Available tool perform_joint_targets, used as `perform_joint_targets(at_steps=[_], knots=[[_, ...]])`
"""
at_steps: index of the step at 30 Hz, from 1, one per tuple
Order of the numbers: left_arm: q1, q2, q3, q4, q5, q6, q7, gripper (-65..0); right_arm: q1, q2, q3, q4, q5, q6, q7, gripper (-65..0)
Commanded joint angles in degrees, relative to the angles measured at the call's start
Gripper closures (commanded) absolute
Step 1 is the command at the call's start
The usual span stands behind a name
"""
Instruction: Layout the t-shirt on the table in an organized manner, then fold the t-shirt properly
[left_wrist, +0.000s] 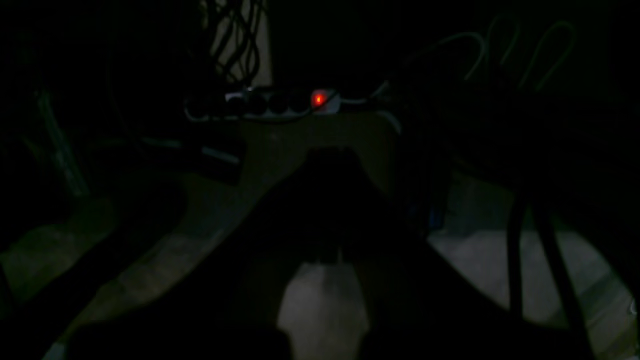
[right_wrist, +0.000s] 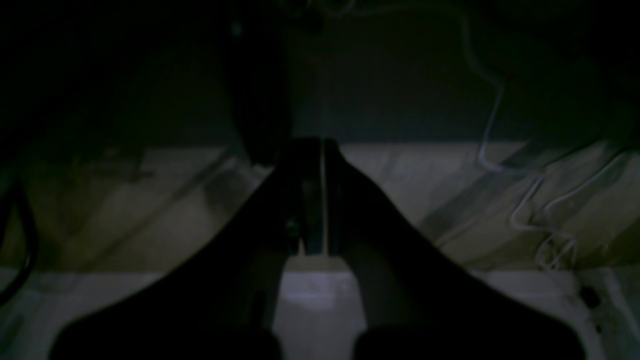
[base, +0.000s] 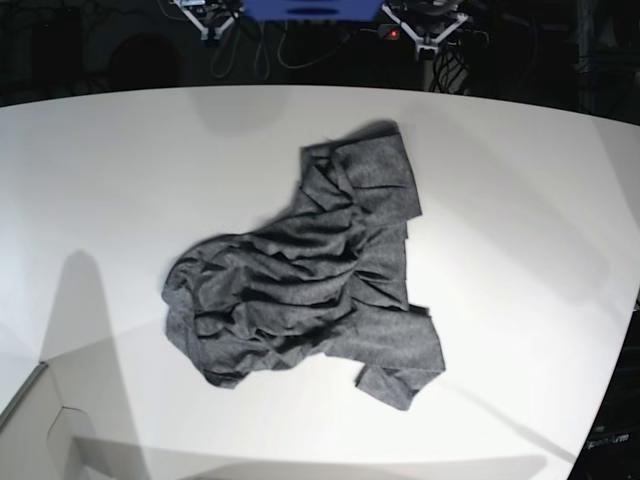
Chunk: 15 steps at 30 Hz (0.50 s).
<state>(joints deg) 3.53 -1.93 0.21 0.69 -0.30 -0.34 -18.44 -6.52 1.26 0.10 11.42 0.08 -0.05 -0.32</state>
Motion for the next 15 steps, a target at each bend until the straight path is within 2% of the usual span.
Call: perform_joint_targets(at_steps=[1,15], knots=[[0.6,0.0,0.1,-0.1,0.1,0.2,-0.3,-0.4,-0.7,0.5,0.0,-0.1,0.2,0.4,-0.2,0.0],[0.6,0.1,0.2,0.0,0.3,0.2,-0.3,-0.4,-0.7,0.7,-0.3,0.1,0.2,0.4,0.1,0.0]])
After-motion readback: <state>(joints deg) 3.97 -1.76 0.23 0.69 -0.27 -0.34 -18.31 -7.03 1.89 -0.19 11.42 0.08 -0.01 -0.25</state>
